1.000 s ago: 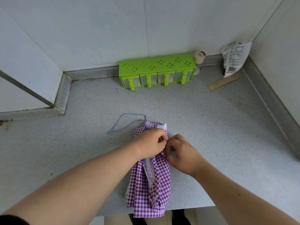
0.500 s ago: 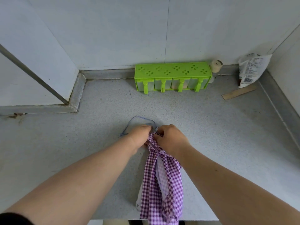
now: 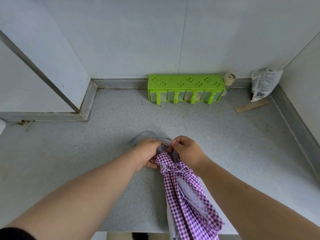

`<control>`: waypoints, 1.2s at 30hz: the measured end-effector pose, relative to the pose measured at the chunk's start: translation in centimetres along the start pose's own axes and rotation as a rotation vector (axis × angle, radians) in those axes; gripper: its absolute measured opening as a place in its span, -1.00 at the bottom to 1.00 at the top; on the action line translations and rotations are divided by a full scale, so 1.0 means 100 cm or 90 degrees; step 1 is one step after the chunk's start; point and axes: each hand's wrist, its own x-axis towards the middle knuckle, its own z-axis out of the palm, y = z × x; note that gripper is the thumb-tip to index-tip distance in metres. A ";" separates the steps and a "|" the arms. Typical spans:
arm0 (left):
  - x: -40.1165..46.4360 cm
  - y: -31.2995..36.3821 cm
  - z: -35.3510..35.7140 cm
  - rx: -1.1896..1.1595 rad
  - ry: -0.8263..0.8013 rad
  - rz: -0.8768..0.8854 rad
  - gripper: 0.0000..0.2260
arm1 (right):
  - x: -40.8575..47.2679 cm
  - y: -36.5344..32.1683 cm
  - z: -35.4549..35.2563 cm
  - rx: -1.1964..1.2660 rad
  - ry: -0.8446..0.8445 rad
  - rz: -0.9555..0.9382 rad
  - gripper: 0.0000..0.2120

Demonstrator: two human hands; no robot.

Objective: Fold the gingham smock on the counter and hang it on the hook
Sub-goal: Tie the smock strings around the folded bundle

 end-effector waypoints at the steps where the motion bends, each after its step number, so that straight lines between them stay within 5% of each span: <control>1: -0.005 0.003 -0.002 -0.008 0.014 0.021 -0.76 | -0.004 -0.003 -0.003 0.012 0.007 0.000 -0.73; 25: -0.168 0.085 -0.073 0.175 0.025 0.370 -0.69 | -0.082 -0.115 -0.022 0.101 0.072 -0.154 -0.83; 36: -0.199 0.080 -0.087 0.089 -0.032 0.362 -0.82 | -0.095 -0.133 -0.005 0.138 0.060 -0.182 -0.96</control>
